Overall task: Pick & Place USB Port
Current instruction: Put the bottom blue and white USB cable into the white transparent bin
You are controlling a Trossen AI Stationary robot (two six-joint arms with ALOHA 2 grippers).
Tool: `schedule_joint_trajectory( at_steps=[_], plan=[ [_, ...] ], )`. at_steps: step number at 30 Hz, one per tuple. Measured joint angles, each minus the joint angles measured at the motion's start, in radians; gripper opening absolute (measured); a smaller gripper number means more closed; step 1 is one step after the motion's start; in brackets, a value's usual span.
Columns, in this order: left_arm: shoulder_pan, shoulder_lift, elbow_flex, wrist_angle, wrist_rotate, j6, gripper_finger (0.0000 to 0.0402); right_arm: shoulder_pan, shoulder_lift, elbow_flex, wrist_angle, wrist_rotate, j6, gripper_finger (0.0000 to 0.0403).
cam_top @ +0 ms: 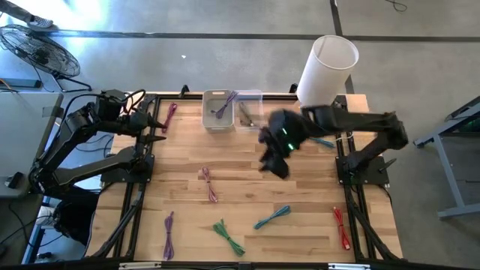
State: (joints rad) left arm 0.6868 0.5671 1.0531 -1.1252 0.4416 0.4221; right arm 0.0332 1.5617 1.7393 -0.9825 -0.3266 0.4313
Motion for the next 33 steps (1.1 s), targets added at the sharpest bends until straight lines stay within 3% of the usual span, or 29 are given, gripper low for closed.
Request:
schedule_joint_trajectory(
  at_steps=[3, 6, 9, 13, 19, 27, 33],
  plan=[
    [0.000, 0.000, 0.000, -0.001, 0.002, -0.001, 0.0179, 0.090, -0.027, -0.001, -0.095, 0.113, 0.011, 0.0192],
    [0.000, 0.000, 0.000, -0.001, 0.074, -0.015, 0.0179, 0.163, -0.029, -0.001, -0.186, 0.230, 0.039, 0.0193],
    [0.000, 0.000, 0.000, 0.000, 0.136, -0.015, 0.0179, 0.218, -0.008, -0.002, -0.250, 0.281, 0.078, 0.0193],
    [0.000, 0.000, 0.000, -0.002, 0.143, -0.015, 0.0179, 0.269, 0.023, -0.002, -0.251, 0.255, 0.165, 0.0193],
    [0.000, 0.000, 0.000, -0.004, 0.144, -0.009, 0.0179, 0.339, 0.067, -0.002, -0.241, 0.212, 0.171, 0.0193],
    [0.000, 0.000, 0.000, -0.002, 0.100, 0.018, 0.0179, 0.442, 0.152, -0.002, -0.038, 0.232, -0.008, 0.0193],
    [0.000, 0.000, 0.000, -0.001, 0.125, 0.019, 0.0179, 0.485, 0.215, -0.002, -0.058, 0.268, -0.026, 0.0193]
  ],
)
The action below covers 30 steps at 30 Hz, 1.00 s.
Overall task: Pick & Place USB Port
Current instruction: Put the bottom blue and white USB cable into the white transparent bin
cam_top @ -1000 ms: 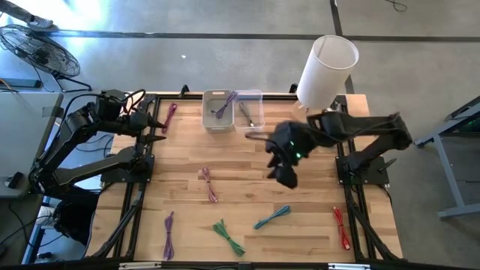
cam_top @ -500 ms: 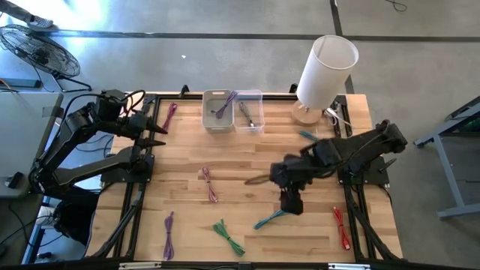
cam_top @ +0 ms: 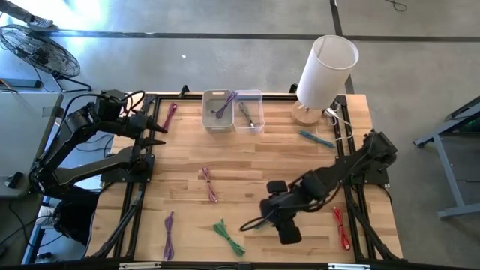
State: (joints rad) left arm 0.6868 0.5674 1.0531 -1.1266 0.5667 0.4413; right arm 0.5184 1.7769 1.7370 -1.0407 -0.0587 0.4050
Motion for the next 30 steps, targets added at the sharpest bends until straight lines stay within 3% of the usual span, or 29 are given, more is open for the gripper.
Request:
schedule_joint_trajectory(
  at_steps=[24, 27, 30],
  plan=[
    [0.000, 0.000, 0.000, -0.029, -0.001, 0.026, 0.0179, 0.005, 0.182, 0.000, -0.187, 0.072, -0.226, 0.0192],
    [0.000, 0.000, 0.000, -0.031, -0.001, 0.026, 0.0179, -0.002, 0.211, 0.000, -0.171, 0.071, -0.222, 0.0192],
    [0.000, -0.001, 0.000, -0.041, -0.001, 0.026, 0.0179, -0.016, 0.240, 0.000, -0.151, 0.069, -0.112, 0.0193]
  ],
)
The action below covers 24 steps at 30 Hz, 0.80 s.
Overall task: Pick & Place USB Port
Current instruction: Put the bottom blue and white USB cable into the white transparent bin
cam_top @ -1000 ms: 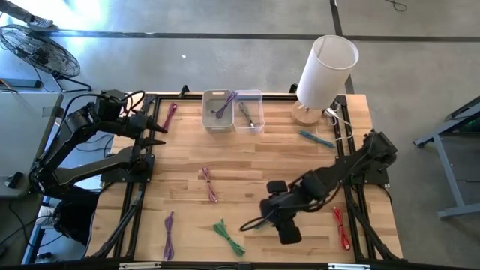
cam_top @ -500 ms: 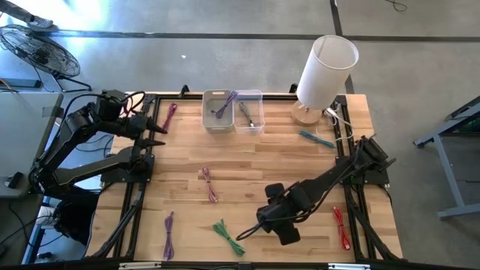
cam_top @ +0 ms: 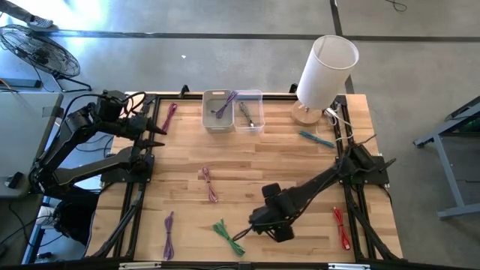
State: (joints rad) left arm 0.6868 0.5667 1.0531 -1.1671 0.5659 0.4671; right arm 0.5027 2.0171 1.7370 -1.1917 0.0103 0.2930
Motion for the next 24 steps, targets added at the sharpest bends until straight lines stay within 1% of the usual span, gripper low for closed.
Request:
schedule_joint_trajectory(
  at_steps=[2, 5, 8, 13, 16, 18, 21, 24],
  plan=[
    [0.000, 0.000, 0.000, -0.011, -0.003, 0.000, 0.0179, -0.024, 0.018, 0.000, 0.011, -0.029, 0.041, 0.0193],
    [0.000, 0.000, 0.000, -0.020, -0.019, 0.000, 0.0179, -0.048, 0.038, 0.000, 0.014, -0.068, 0.038, 0.0193],
    [0.000, 0.000, 0.000, -0.023, -0.024, 0.000, 0.0179, -0.049, 0.040, 0.000, 0.024, -0.083, -0.042, 0.0192],
    [0.000, 0.000, 0.000, -0.029, -0.024, 0.000, 0.0179, -0.012, 0.040, 0.000, 0.022, -0.091, -0.227, 0.0192],
    [0.000, 0.000, 0.000, -0.032, -0.025, 0.000, 0.0179, 0.011, 0.039, -0.030, 0.047, -0.082, -0.289, 0.0192],
    [0.000, 0.000, 0.000, -0.032, -0.025, 0.000, 0.0179, 0.023, 0.039, -0.063, 0.057, -0.054, -0.291, 0.0192],
    [0.000, 0.000, 0.000, -0.034, -0.026, 0.000, 0.0179, 0.031, 0.040, -0.128, 0.087, -0.042, -0.291, 0.0192],
    [0.000, 0.000, 0.000, -0.036, -0.027, 0.000, 0.0179, 0.036, 0.040, -0.179, 0.118, 0.013, -0.267, 0.0192]
  ],
)
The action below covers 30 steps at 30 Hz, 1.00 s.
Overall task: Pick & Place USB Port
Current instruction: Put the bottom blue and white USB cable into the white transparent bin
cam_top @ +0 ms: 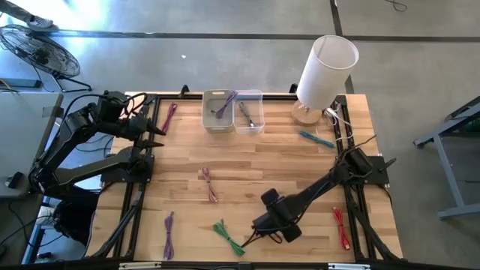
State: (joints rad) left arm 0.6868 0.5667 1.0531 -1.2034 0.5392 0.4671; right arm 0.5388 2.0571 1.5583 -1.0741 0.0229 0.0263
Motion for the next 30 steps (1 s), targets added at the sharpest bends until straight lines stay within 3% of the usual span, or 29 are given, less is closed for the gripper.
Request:
schedule_joint_trajectory(
  at_steps=[13, 18, 23, 30],
  plan=[
    [0.000, 0.000, 0.000, 0.000, -0.014, 0.000, 0.0179, -0.002, -0.004, -0.152, 0.198, -0.017, 0.063, 0.0181],
    [0.000, 0.000, 0.000, 0.000, -0.021, 0.000, 0.0179, -0.013, -0.008, -0.176, 0.216, -0.015, 0.163, 0.0126],
    [0.000, 0.000, 0.000, 0.001, -0.040, 0.000, 0.0179, -0.038, -0.008, -0.183, 0.204, -0.031, 0.241, 0.0022],
    [0.000, 0.000, 0.000, 0.001, -0.060, 0.000, 0.0179, -0.061, -0.003, -0.166, 0.182, -0.017, 0.329, 0.0012]
  ],
)
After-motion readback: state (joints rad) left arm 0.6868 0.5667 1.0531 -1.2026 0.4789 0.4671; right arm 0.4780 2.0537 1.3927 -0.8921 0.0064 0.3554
